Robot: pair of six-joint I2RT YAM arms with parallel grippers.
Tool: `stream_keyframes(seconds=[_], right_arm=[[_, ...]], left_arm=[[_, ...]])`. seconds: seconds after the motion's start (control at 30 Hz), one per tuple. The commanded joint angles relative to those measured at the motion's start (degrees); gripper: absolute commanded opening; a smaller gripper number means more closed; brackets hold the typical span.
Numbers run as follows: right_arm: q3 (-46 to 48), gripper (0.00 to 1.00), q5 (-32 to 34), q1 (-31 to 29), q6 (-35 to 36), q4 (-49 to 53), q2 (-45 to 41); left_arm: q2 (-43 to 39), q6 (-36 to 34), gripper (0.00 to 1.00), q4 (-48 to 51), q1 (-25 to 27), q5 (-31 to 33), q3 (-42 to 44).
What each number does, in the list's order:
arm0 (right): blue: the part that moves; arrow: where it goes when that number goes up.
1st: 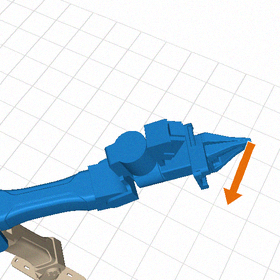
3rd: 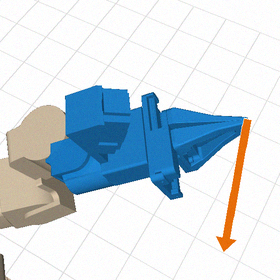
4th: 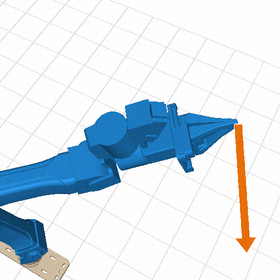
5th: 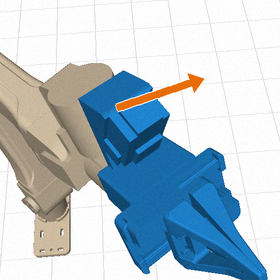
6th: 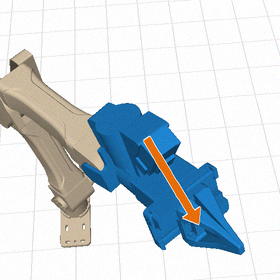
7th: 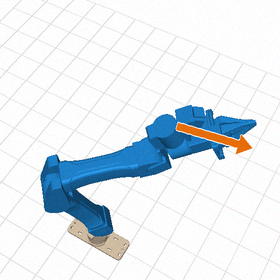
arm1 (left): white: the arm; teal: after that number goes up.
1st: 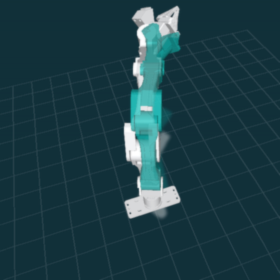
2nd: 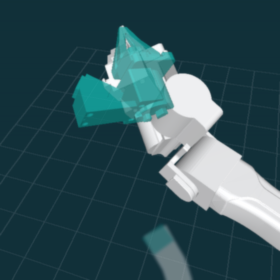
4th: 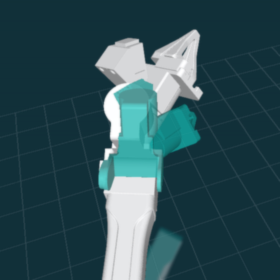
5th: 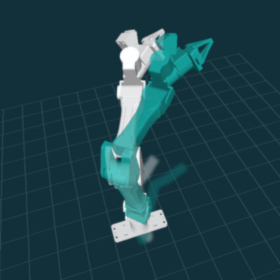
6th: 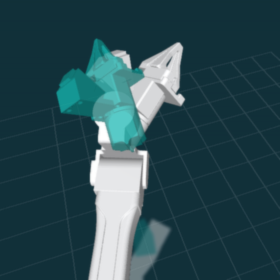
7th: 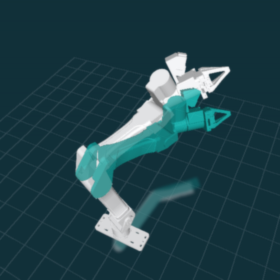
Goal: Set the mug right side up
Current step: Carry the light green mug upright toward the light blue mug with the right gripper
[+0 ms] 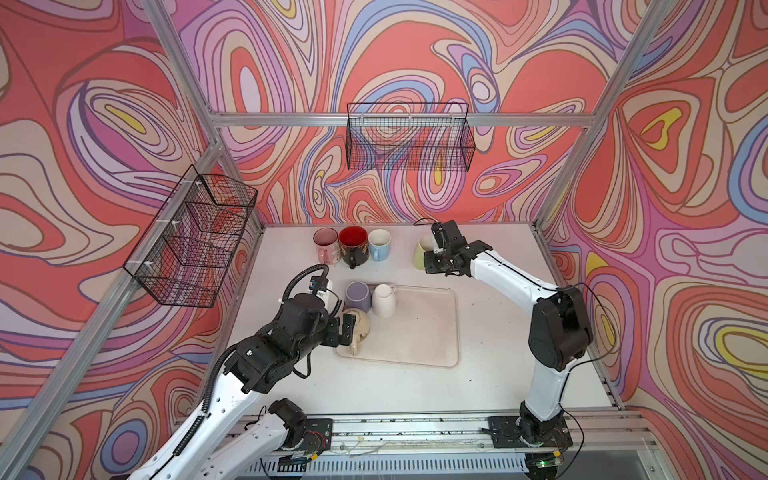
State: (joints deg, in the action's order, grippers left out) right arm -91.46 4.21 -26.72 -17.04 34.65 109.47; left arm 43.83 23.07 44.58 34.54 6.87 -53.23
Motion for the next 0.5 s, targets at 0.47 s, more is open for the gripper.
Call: stream_keyframes(seconds=[0.47], right_arm=[[-22.40, 0.00, 6.96, -4.13, 2.51, 3.46, 16.23]], left_arm=[[1.16, -2.07, 0.99, 0.77, -0.17, -1.45, 0.32]])
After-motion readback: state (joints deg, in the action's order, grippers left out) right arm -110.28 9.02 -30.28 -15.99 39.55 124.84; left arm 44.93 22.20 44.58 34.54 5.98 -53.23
